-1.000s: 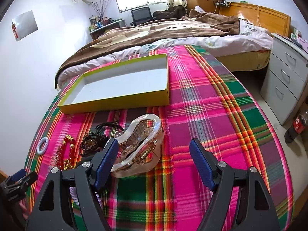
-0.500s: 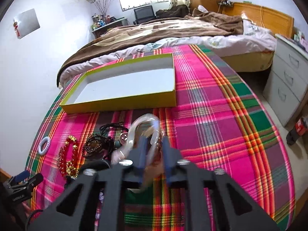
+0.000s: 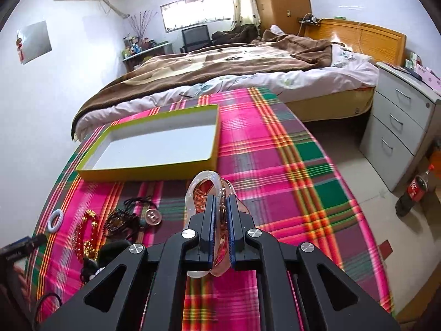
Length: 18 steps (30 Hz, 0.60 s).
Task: Organize jewelry
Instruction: 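Grasp the light blue coil hair tie with the left tool while the right tool holds the clip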
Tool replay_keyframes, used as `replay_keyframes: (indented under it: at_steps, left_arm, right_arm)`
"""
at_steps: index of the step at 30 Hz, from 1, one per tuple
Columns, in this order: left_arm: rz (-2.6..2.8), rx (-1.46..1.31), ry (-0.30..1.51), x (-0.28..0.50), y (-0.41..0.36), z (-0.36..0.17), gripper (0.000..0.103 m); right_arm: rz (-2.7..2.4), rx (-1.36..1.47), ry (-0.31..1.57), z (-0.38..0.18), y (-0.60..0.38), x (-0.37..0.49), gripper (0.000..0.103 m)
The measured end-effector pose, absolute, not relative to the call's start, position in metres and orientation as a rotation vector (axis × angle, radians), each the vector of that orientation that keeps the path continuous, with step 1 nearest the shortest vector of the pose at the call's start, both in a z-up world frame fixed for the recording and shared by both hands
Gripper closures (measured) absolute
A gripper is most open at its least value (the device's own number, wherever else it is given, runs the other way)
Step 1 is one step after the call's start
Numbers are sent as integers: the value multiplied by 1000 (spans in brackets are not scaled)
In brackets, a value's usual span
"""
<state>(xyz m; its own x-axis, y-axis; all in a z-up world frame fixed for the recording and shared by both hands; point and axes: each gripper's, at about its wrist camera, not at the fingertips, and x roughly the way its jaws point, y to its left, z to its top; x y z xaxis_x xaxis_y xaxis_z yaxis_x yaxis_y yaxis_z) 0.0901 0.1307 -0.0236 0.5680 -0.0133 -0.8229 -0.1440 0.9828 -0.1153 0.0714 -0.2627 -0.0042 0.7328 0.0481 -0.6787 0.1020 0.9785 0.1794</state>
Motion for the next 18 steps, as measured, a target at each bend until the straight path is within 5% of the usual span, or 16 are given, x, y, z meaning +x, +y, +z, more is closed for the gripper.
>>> replay_keyframes:
  at_steps: [10, 18]
  left_arm:
    - [201, -133, 992, 126, 144, -27, 7]
    - [213, -100, 1039, 138, 134, -41, 24]
  right_arm:
    - [-35, 216, 751, -4, -268, 75, 95]
    - [-26, 207, 751, -3, -266, 80, 95]
